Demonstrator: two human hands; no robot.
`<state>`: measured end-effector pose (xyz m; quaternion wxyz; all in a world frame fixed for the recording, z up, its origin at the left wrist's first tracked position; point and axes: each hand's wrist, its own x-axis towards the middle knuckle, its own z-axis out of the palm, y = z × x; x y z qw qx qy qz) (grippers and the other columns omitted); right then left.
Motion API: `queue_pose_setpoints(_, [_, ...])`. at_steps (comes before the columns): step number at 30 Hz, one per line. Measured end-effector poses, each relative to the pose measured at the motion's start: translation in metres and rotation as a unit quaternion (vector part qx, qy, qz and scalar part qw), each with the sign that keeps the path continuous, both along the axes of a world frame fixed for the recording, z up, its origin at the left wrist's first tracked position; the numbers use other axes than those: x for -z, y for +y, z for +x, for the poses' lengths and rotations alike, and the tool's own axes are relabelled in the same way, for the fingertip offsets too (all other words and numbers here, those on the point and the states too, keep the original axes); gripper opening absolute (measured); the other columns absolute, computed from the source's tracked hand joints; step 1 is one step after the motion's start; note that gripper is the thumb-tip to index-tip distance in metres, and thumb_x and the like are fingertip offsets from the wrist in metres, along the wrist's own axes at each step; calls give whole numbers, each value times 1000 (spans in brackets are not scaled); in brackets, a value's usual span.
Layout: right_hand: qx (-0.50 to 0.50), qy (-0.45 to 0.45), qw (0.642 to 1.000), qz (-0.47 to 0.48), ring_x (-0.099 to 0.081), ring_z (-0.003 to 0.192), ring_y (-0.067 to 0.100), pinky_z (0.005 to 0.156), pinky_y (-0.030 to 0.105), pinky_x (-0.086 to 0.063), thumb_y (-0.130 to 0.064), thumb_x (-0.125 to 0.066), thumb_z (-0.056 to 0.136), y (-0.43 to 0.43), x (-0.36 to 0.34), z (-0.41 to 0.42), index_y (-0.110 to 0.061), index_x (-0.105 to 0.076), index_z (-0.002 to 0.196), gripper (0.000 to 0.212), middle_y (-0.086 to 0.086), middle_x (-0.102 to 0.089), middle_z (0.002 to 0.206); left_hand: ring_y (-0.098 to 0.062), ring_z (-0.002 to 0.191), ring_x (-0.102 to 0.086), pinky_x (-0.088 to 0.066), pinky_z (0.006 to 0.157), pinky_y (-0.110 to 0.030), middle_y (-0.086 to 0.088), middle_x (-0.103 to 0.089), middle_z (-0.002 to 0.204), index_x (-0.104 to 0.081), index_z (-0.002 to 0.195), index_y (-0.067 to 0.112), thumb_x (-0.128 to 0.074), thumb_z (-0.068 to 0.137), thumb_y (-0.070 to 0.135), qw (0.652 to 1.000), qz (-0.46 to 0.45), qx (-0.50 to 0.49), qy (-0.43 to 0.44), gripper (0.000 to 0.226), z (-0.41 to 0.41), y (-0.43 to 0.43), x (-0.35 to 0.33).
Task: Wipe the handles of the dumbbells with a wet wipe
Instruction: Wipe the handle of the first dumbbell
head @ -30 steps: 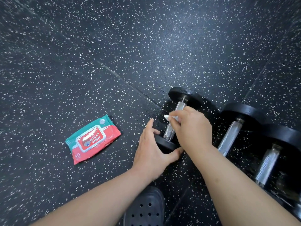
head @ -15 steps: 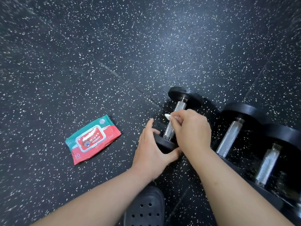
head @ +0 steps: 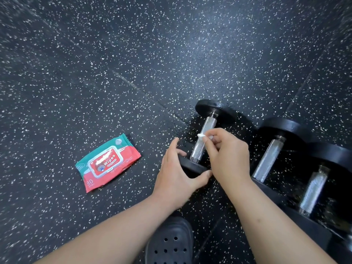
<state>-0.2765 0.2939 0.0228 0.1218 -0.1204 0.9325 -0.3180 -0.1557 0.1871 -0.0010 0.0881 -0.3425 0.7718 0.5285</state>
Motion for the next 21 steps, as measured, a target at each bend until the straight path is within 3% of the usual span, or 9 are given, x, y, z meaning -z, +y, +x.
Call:
queue_pose_setpoints(5, [7, -46, 999, 21, -69, 73, 10, 74, 41, -59, -43, -74, 92, 9, -1, 12, -34, -66, 89, 13, -19, -68, 76, -3, 128, -50, -44, 111, -36, 28, -45, 128, -12, 162, 41, -85, 59, 74, 1000, 4, 1, -1, 130, 0, 0, 2])
queue_pose_setpoints(10, [38, -72, 997, 16, -67, 78, 7, 82, 40, -57, -43, -69, 98, 5, -7, 7, -33, -66, 93, 12, -21, -68, 79, -3, 127, -50, -45, 110, -38, 29, -45, 127, -12, 162, 40, -81, 58, 77, 1000, 5, 3, 2, 130, 0, -1, 1])
queue_pose_setpoints(18, [91, -200, 975, -24, -68, 84, -3, 81, 30, -53, -46, -71, 95, 8, -16, 10, -34, -69, 93, 12, -17, -75, 87, -6, 125, -53, -47, 109, -39, 28, -46, 128, -12, 162, 43, -79, 57, 81, 1000, 12, 7, -6, 130, 0, -3, -1])
queue_pose_setpoints(21, [106, -217, 969, -43, -72, 85, 2, 85, 37, -58, -48, -67, 97, 8, -9, 9, -33, -68, 95, 15, -14, -78, 85, -5, 125, -53, -47, 109, -39, 27, -47, 128, -13, 162, 41, -80, 58, 80, 1000, 12, 7, -3, 129, 0, -3, 0])
